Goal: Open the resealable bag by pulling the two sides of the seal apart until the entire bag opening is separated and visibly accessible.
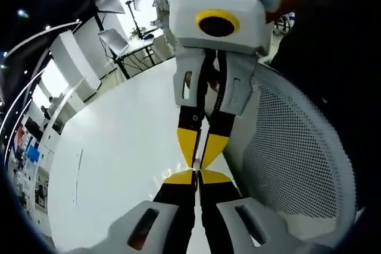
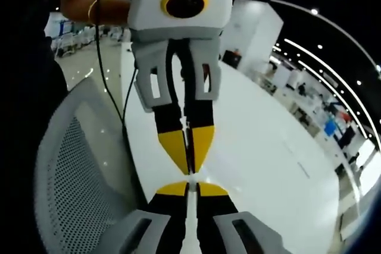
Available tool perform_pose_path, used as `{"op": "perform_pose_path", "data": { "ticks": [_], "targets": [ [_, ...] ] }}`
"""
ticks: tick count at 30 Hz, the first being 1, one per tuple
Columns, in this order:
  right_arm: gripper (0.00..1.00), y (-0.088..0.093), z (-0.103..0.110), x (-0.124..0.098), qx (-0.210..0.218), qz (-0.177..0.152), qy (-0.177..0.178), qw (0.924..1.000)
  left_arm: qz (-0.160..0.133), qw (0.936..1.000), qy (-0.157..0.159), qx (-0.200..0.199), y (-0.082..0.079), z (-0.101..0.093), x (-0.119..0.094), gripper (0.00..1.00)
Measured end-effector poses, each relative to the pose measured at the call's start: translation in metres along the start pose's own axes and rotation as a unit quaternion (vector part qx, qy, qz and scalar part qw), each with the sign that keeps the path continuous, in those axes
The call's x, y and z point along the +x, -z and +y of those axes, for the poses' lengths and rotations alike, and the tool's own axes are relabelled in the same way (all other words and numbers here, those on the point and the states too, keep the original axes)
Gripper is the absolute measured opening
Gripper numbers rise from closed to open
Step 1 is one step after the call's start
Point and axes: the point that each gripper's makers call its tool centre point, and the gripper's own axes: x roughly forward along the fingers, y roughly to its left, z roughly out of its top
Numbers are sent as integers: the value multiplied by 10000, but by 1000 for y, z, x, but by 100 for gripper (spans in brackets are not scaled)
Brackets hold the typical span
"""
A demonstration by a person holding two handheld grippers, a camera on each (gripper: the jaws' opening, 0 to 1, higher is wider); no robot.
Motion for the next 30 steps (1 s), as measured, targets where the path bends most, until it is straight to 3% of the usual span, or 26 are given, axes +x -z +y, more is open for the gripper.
{"op": "perform_pose_path", "data": {
  "ticks": [10,13,20,30],
  "targets": [
    [0,-3,6,0,-202,19,-163,9997,29,9999,102,11,1,-6,1,0],
    [0,-3,8,-1,-196,13,-247,9995,-18,9997,115,-217,-1,-8,0,0],
    [0,-4,10,-1,-177,0,-317,9993,-96,9998,124,-98,-3,-9,-3,0],
    [0,11,11,-4,-129,205,-296,9993,-184,9996,170,-92,-7,-12,-7,0]
  ]
}}
